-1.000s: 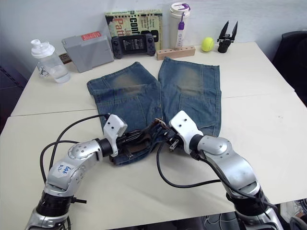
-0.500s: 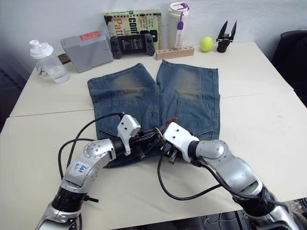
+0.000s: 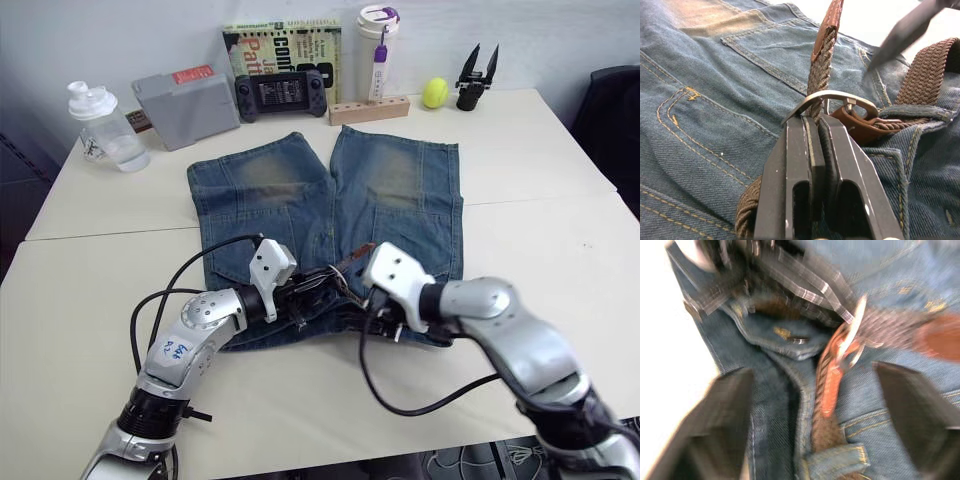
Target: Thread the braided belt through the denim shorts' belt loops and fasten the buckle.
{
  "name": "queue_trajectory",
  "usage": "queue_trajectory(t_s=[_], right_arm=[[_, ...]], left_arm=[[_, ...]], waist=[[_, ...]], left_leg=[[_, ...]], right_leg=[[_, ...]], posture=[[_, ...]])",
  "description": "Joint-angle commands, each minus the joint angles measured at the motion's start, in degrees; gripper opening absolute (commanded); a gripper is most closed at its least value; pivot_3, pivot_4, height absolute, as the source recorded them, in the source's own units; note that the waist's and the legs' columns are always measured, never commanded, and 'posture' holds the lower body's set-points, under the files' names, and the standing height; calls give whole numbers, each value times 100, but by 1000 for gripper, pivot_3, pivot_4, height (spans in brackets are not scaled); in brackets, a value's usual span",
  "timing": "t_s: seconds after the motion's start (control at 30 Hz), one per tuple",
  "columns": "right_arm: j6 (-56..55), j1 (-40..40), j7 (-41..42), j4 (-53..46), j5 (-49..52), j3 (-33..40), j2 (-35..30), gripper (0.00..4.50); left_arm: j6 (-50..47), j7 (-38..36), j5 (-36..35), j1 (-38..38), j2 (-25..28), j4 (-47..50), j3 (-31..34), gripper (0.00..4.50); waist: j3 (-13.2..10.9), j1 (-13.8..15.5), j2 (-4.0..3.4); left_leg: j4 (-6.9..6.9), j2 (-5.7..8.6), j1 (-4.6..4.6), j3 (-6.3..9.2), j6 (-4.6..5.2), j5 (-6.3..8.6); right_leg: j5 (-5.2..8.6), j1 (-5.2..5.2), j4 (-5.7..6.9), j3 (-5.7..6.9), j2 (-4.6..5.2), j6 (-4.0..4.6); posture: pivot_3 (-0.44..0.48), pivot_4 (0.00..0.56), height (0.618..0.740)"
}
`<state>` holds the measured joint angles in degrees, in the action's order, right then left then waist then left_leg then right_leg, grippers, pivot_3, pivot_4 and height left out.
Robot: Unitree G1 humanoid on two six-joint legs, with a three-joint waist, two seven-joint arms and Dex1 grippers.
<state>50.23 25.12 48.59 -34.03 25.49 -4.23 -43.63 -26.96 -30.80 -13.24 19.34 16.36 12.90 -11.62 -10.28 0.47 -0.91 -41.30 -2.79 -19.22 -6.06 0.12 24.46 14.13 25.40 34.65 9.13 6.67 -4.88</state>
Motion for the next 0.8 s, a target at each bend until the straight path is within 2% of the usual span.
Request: queue_trajectory(t_s=[0.03,0.17,0.23,0.37,0.5,0.6,0.63,0.67,0.7,0.77,0.8], right_arm=[[-180,502,174,245,288,490,-89,4415],[-2677,783,379,1169,-1772,-778,-642,4415],[-3553,884,411,1606,-2428,-1242,-705,4415],[-4686,1112,391,2397,-3138,-1640,-632,4415],[-5196,1230,364,2840,-3399,-1670,-471,4415],[-5345,1236,405,2998,-3507,-1625,-386,3688],[-5373,1231,423,3021,-3529,-1604,-362,3249],[-5378,1216,442,3022,-3533,-1583,-334,2582],[-5377,1201,462,3019,-3533,-1567,-312,2333],[-5336,1149,501,2978,-3531,-1549,-280,1456],[-5317,1127,513,2962,-3534,-1544,-271,1183]], left_arm=[[115,-34,30,14,-43,100,-47,0],[259,-63,163,31,10,80,-116,0],[337,-67,252,57,54,68,-156,0],[500,-106,448,132,159,-3,-208,0],[614,-135,629,150,241,-21,-263,0],[694,-143,798,144,313,-29,-292,0],[711,-148,850,144,332,-27,-304,0],[720,-152,876,143,339,-24,-309,0],[725,-154,888,141,335,-22,-307,0],[748,-157,927,137,324,-19,-302,0],[764,-155,950,142,317,-27,-300,0]], waist=[[0,-3,0],[0,18,0],[1,38,1],[1,37,2],[1,35,2],[1,44,2],[1,44,2],[1,45,2],[1,48,2],[1,49,2],[1,54,2]], left_leg=[[0,0,1,0,0,0],[0,0,1,-1,0,0],[2,0,1,-1,0,0],[2,0,2,-8,0,-1],[-1,-1,1,-8,1,-2],[-1,-1,1,-7,1,-1],[-2,-1,0,-7,1,-2],[-2,-1,0,-7,1,-2],[-2,-1,0,-7,1,-2],[-3,-1,0,-7,1,-2],[-3,-1,0,-7,1,-2]], right_leg=[[0,0,1,0,-1,0],[0,0,2,0,0,0],[0,0,-1,1,0,0],[0,1,1,0,0,0],[0,1,2,0,0,-1],[0,1,2,1,1,-1],[-1,1,2,1,1,-1],[-1,1,3,1,1,-1],[0,1,4,1,1,-1],[0,1,5,1,1,-1],[0,1,5,1,1,-1]], posture=[[0,150,720],[0,150,720],[0,150,720],[0,150,720],[0,150,720],[0,150,720],[0,150,720],[0,150,720],[0,150,720],[0,150,720],[0,150,720]])
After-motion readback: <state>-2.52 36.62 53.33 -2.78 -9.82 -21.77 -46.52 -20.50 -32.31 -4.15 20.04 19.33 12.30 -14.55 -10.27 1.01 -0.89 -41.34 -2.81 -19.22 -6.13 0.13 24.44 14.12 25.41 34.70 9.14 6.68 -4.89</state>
